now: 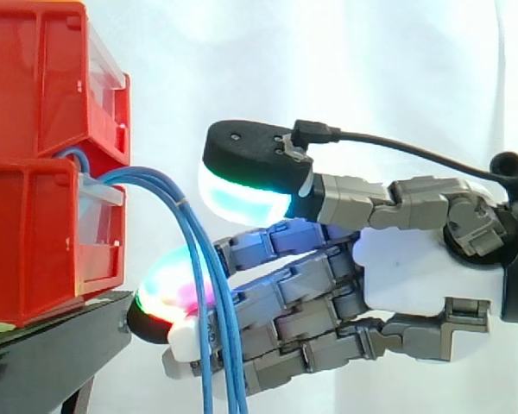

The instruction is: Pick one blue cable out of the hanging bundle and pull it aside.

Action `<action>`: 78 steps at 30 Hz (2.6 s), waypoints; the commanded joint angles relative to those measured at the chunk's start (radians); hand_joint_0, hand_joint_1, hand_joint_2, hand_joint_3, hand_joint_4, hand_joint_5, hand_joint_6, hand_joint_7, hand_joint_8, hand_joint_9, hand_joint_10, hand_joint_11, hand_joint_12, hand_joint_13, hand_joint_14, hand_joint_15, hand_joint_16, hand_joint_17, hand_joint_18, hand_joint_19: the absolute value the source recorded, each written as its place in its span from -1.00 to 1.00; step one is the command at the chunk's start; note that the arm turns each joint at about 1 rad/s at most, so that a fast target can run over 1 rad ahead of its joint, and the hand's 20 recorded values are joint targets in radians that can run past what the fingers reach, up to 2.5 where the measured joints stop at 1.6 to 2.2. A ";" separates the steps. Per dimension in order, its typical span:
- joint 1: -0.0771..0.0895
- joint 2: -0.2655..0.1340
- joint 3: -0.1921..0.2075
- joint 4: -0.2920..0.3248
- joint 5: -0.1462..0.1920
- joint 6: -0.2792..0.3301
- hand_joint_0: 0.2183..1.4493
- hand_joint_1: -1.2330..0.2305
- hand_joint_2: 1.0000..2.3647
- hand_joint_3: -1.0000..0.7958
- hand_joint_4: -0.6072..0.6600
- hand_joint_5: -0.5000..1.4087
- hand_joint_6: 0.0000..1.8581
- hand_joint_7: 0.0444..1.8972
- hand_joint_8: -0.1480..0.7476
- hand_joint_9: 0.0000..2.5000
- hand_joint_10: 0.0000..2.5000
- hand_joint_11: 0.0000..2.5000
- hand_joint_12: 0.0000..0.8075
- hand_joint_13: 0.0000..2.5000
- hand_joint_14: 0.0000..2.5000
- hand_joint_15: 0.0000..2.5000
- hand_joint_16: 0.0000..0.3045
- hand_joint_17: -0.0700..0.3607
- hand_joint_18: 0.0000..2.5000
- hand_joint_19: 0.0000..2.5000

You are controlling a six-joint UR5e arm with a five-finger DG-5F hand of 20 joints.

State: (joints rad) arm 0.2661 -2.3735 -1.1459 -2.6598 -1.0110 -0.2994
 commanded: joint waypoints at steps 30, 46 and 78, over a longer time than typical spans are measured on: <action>-0.002 0.002 0.117 -0.186 0.000 0.078 -0.45 -0.35 -0.97 -0.03 0.52 -0.60 -0.09 0.58 0.14 -0.25 -0.99 -0.73 0.07 -0.47 -0.99 -0.80 -0.63 -0.09 -0.51 -0.66; -0.005 0.002 0.172 -0.293 -0.006 0.138 -0.55 -0.14 -0.99 -0.36 0.48 -0.60 -0.07 0.56 0.18 -0.19 -0.99 -0.65 0.16 -0.41 -0.99 -0.75 -0.60 -0.04 -0.41 -0.61; -0.010 0.031 0.189 -0.423 -0.011 0.177 -0.04 -0.61 -0.99 -0.33 0.33 -0.63 -0.02 0.73 0.06 -0.27 -0.99 -0.59 0.02 -0.45 -0.99 -0.75 -0.65 -0.11 -0.44 -0.65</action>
State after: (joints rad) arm 0.2565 -2.3454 -0.9569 -3.0633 -1.0216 -0.1231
